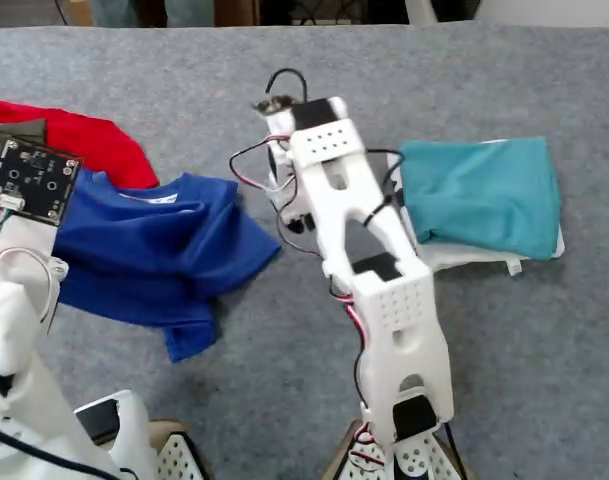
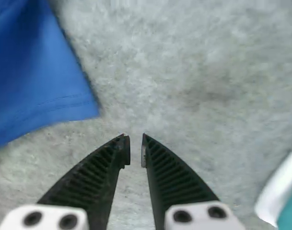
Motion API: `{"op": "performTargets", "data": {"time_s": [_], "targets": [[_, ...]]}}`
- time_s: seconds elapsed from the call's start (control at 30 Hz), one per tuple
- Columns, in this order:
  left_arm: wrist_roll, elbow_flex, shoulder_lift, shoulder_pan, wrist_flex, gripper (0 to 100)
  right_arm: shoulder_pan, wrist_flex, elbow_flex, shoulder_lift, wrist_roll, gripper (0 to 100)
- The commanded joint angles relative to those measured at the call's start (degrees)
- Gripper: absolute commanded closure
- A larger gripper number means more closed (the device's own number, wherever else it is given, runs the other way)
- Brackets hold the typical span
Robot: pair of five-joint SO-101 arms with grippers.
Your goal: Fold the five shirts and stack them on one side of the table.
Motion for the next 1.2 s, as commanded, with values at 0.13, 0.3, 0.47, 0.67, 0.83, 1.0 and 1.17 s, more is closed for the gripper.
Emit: {"op": "performTargets", "data": {"time_s": [0.13,0.3,0.47,0.67,0.83,1.0,1.17], "targets": [[-0.26,1.01,-0.53,-0.75,0.00,97,-4.57,0.26,-2.86,1.19,-4.84,88.3],[-0.26,3.12,-0.97,-0.75,-0.09,97,-7.21,-1.58,-3.30,4.26,-8.18,79.2],[-0.26,3.74,-1.05,-0.75,-0.09,97,-7.91,-3.43,-3.38,6.81,-10.90,81.9],[-0.26,3.74,-1.05,-0.75,-0.09,97,-7.91,-0.53,-9.01,6.81,-11.34,81.9],[-0.26,3.56,-1.05,-0.40,-0.09,97,-8.35,0.53,-11.56,6.99,-11.34,81.9],[-0.26,3.74,-1.05,-0.40,-0.09,97,-10.99,-0.53,-11.65,8.48,-13.10,81.9],[-0.26,3.47,-1.05,-0.40,-0.09,97,-11.43,-2.73,-11.74,12.35,-13.36,82.0]]}}
